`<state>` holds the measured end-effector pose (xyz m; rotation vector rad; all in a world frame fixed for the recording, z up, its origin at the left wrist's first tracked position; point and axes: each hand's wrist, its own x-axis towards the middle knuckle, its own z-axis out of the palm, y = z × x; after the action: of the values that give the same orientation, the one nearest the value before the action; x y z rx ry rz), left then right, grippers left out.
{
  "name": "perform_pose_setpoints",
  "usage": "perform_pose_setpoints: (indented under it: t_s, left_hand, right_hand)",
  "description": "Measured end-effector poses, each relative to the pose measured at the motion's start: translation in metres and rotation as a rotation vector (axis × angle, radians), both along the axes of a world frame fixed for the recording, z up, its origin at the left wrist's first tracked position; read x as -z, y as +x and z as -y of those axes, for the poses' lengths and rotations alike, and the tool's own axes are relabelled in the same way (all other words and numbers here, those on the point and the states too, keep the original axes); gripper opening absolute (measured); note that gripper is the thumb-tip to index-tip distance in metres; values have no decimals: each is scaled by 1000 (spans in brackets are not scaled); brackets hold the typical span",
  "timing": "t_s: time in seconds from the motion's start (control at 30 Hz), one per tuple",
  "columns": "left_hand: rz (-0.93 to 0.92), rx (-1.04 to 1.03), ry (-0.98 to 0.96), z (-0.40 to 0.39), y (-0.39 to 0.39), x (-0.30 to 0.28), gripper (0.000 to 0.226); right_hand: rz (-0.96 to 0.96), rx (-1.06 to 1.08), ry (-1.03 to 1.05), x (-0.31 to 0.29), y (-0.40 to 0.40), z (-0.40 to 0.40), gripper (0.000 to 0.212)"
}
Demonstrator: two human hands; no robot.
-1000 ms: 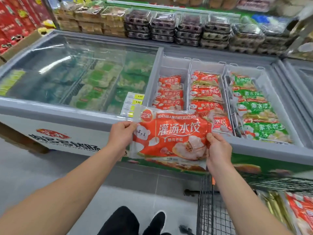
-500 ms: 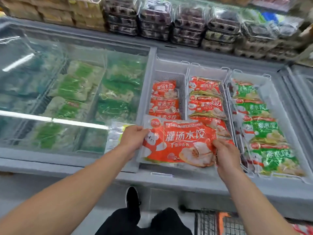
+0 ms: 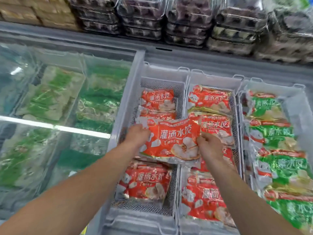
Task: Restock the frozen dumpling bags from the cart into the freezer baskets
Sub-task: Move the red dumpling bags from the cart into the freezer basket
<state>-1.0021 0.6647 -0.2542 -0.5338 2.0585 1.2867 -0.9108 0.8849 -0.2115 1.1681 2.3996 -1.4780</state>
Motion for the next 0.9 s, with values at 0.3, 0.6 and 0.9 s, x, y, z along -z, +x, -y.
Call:
perform_pose_setpoints:
  t_s: [0.3, 0.6, 0.9]
  left_hand:
    - [-57, -146, -250, -58, -92, 16, 24]
    - [18, 54, -323, -65, -120, 51, 17]
    - [-162, 212, -179, -36, -58, -20, 30]
  right_hand:
    - [163, -147, -291, 79, -123, 15, 11]
    - [335, -235, -444, 102, -161, 12, 33]
    - [212, -357, -132, 15, -88, 34, 46]
